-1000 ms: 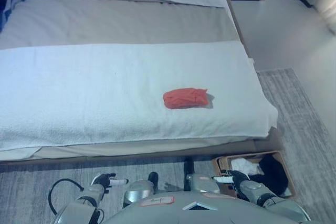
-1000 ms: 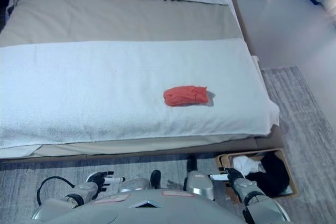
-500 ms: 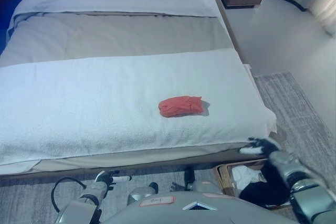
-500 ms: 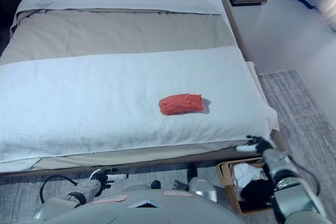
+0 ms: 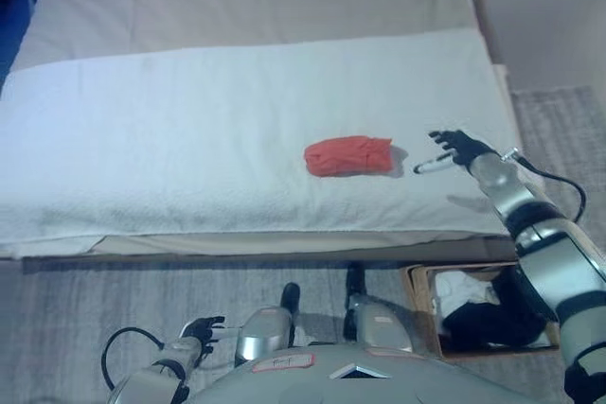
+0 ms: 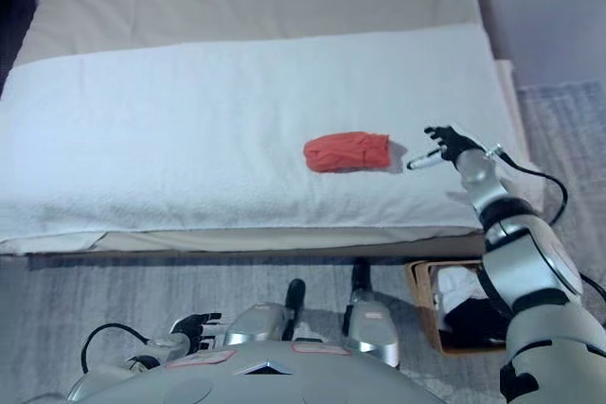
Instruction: Put the clothes on the bed into the basket.
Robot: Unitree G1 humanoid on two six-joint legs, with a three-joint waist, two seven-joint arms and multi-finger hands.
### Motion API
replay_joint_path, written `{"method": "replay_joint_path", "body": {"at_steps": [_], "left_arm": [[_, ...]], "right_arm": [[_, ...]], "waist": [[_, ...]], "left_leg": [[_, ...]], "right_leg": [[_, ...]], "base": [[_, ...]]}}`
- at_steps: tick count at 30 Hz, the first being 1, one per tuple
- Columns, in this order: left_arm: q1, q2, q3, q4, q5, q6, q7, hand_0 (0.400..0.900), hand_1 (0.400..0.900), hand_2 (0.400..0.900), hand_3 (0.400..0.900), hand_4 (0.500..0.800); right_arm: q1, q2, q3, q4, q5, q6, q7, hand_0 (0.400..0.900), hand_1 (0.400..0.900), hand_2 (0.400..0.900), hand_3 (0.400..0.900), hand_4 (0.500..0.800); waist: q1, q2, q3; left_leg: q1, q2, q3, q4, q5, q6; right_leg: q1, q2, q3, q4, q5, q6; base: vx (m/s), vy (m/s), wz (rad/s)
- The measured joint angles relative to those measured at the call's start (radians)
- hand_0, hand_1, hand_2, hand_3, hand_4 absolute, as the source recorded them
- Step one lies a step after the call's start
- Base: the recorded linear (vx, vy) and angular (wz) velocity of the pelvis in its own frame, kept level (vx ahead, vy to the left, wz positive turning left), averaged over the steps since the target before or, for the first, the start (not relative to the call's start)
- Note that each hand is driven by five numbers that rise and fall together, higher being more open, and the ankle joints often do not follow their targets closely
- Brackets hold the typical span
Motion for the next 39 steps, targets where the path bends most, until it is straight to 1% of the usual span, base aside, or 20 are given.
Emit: {"method": "replay_joint_path", "body": {"at_steps": [2,3,6,8,11,13,15,16,20,23,25,35,36,37,38,39], "left_arm": [[-0.015,0.000,-0.005,-0.011,-0.002,-0.003,0.008,0.900,0.900,0.900,0.900,0.800],[-0.018,0.000,-0.009,-0.013,-0.010,-0.012,0.011,0.900,0.900,0.900,0.900,0.800],[-0.026,0.001,-0.043,-0.034,-0.031,-0.021,0.013,0.900,0.900,0.900,0.900,0.800],[-0.033,0.000,-0.048,-0.046,-0.038,-0.024,0.013,0.900,0.900,0.900,0.900,0.800],[-0.040,0.000,-0.064,-0.064,-0.039,-0.036,0.013,0.900,0.900,0.900,0.900,0.800],[-0.051,-0.002,-0.070,-0.083,-0.039,-0.040,0.013,0.900,0.900,0.900,0.900,0.800],[-0.056,-0.002,-0.077,-0.095,-0.039,-0.044,0.013,0.900,0.900,0.900,0.900,0.800],[-0.056,-0.002,-0.077,-0.101,-0.039,-0.044,0.013,0.900,0.900,0.900,0.900,0.800],[-0.057,-0.003,-0.080,-0.110,-0.040,-0.044,0.013,0.900,0.900,0.900,0.900,0.800],[-0.057,-0.003,-0.080,-0.110,-0.040,-0.044,0.014,0.900,0.900,0.900,0.900,0.800],[-0.057,-0.003,-0.081,-0.118,-0.040,-0.044,0.014,0.900,0.900,0.900,0.900,0.800],[-0.057,-0.004,-0.105,-0.125,-0.061,-0.045,0.015,0.900,0.900,0.900,0.900,0.800],[-0.057,-0.004,-0.105,-0.125,-0.061,-0.045,0.015,0.900,0.900,0.900,0.900,0.800],[-0.057,-0.004,-0.105,-0.125,-0.062,-0.045,0.015,0.900,0.900,0.900,0.900,0.800],[-0.057,-0.004,-0.105,-0.125,-0.066,-0.045,0.016,0.900,0.900,0.900,0.900,0.800],[-0.057,-0.004,-0.105,-0.125,-0.067,-0.045,0.017,0.900,0.900,0.900,0.900,0.800]], "right_arm": [[-0.027,0.003,0.000,0.032,0.000,0.005,-0.002,0.900,0.900,0.900,0.900,0.800],[-0.043,0.007,0.000,0.047,0.000,0.006,-0.003,0.900,0.900,0.900,0.900,0.800],[-0.089,0.008,0.000,0.077,0.000,0.006,-0.010,0.900,0.900,0.900,0.900,0.800],[-0.112,0.007,-0.001,0.098,0.000,0.007,-0.025,0.900,0.900,0.900,0.900,0.800],[-0.140,-0.003,-0.004,0.113,0.000,0.007,-0.033,0.900,0.900,0.900,0.900,0.800],[-0.155,-0.020,-0.004,0.113,0.000,0.007,-0.045,0.900,0.900,0.900,0.900,0.800],[-0.165,-0.027,-0.004,0.134,0.000,0.007,-0.045,0.900,0.900,0.900,0.900,0.800],[-0.165,-0.034,-0.004,0.134,0.000,0.008,-0.046,0.900,0.900,0.900,0.900,0.800],[-0.179,-0.040,-0.004,0.135,0.001,0.008,-0.049,0.900,0.900,0.900,0.900,0.800],[-0.184,-0.043,-0.004,0.135,0.001,0.008,-0.061,0.900,0.900,0.900,0.900,0.800],[-0.186,-0.044,-0.004,0.135,0.002,0.009,-0.066,0.900,0.900,0.900,0.900,0.800],[-0.220,-0.023,-0.004,0.135,0.004,0.019,-0.073,0.900,0.900,0.900,0.900,0.800],[-0.223,-0.016,-0.003,0.135,0.008,0.026,-0.075,0.673,0.673,0.673,0.673,0.664],[-0.224,-0.011,-0.003,0.135,0.011,0.029,-0.078,0.604,0.604,0.604,0.604,0.622],[-0.224,-0.005,-0.004,0.136,0.015,0.029,-0.083,0.400,0.400,0.400,0.400,0.500],[-0.225,0.000,-0.004,0.136,0.020,0.030,-0.084,0.400,0.400,0.400,0.400,0.500]], "waist": [[0.018,0.009,0.022],[0.022,0.010,0.033],[0.021,0.015,0.078],[0.020,0.025,0.099],[0.027,0.052,0.119],[0.025,0.076,0.132],[0.037,0.099,0.143],[0.044,0.107,0.147],[0.047,0.131,0.159],[0.056,0.137,0.162],[0.070,0.139,0.162],[0.077,0.146,0.165],[0.078,0.146,0.165],[0.077,0.146,0.165],[0.078,0.146,0.165],[0.079,0.146,0.165]], "left_leg": [[-0.015,-0.002,-0.017,0.007,0.003,-0.005],[-0.026,-0.003,-0.024,0.007,0.008,-0.010],[-0.046,-0.007,-0.036,0.013,0.013,-0.012],[-0.051,-0.009,-0.043,0.011,0.016,-0.013],[-0.067,-0.013,-0.051,0.011,0.018,-0.012],[-0.080,-0.018,-0.062,0.011,0.025,-0.017],[-0.085,-0.020,-0.069,0.012,0.031,-0.024],[-0.085,-0.020,-0.070,0.012,0.031,-0.024],[-0.093,-0.020,-0.084,0.012,0.032,-0.026],[-0.096,-0.021,-0.085,0.011,0.033,-0.026],[-0.100,-0.021,-0.085,0.010,0.034,-0.027],[-0.111,-0.022,-0.091,0.010,0.039,-0.033],[-0.112,-0.022,-0.092,0.011,0.039,-0.033],[-0.112,-0.022,-0.092,0.011,0.039,-0.033],[-0.112,-0.022,-0.092,0.011,0.039,-0.033],[-0.113,-0.022,-0.093,0.011,0.040,-0.034]], "right_leg": [[-0.012,-0.002,-0.015,0.000,0.000,0.000],[-0.019,-0.004,-0.022,0.000,0.000,0.000],[-0.029,-0.010,-0.034,0.001,0.004,-0.003],[-0.031,-0.013,-0.042,0.001,0.004,-0.003],[-0.042,-0.018,-0.048,0.000,0.004,-0.003],[-0.052,-0.023,-0.058,0.001,0.007,0.000],[-0.052,-0.026,-0.068,0.001,0.007,0.000],[-0.052,-0.026,-0.069,0.001,0.007,0.000],[-0.054,-0.026,-0.084,0.001,0.007,0.000],[-0.057,-0.027,-0.085,0.001,0.006,0.000],[-0.062,-0.029,-0.085,0.001,0.006,0.000],[-0.069,-0.029,-0.090,0.001,0.006,0.000],[-0.069,-0.029,-0.091,0.001,0.006,0.000],[-0.069,-0.029,-0.091,0.001,0.006,0.000],[-0.069,-0.029,-0.091,0.001,0.006,0.000],[-0.069,-0.029,-0.092,0.001,0.007,0.000]], "base": [[-0.07,-0.028,0.21],[-0.06,-0.017,0.18],[-0.04,-0.013,0.20],[-0.02,-0.017,0.16],[-0.02,-0.013,0.16],[0.00,-0.014,0.17],[0.02,-0.015,0.13],[0.01,-0.021,0.12],[0.01,-0.011,0.08],[0.00,-0.002,0.02],[0.00,0.000,0.00],[0.00,0.005,0.05],[0.00,0.000,0.00],[0.01,0.003,0.04],[0.00,0.006,0.06],[0.00,0.010,0.06]]}}
